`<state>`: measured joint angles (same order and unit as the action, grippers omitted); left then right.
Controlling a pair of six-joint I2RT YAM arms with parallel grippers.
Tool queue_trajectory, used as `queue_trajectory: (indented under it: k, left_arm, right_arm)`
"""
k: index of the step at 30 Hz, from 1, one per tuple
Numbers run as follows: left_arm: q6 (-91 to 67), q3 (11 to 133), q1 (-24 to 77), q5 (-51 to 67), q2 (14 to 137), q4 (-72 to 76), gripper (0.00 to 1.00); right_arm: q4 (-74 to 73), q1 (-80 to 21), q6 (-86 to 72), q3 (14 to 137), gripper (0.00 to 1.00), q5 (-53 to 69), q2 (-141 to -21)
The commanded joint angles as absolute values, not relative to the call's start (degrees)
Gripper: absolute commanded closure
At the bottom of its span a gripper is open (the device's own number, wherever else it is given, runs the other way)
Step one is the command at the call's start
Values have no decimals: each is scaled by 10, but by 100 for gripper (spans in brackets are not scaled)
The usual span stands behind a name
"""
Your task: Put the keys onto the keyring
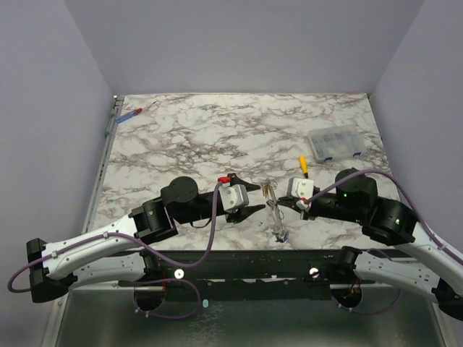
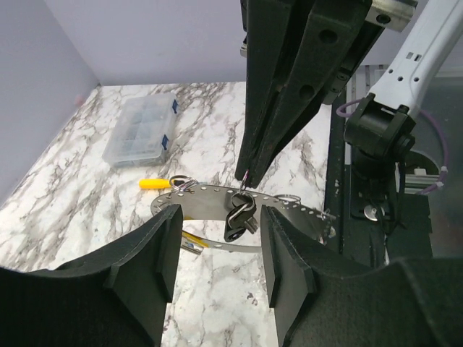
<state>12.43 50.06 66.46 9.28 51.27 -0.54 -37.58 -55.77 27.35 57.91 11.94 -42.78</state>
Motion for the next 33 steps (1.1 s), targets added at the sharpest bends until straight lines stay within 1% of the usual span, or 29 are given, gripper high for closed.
queue_trajectory:
  k: [1, 10, 20, 26, 33]
  left_arm:
    - [105, 486, 664, 133, 517, 1, 47]
    - [91, 494, 664, 164, 555, 11, 47]
    - [55, 462, 664, 160, 553, 76, 47]
    - [35, 441, 664, 165, 541, 141, 51]
    - [30, 439, 664, 184, 541, 146, 52]
  right_arm:
    - [-344, -559, 279, 579, 99, 146, -408]
    - [-321, -559, 268, 574, 99, 174, -391]
    - [-279, -559, 246, 555, 99, 197, -365]
    - [-257, -559, 232, 547, 99, 219, -364]
    - [-210, -559, 206, 531, 99, 242, -356]
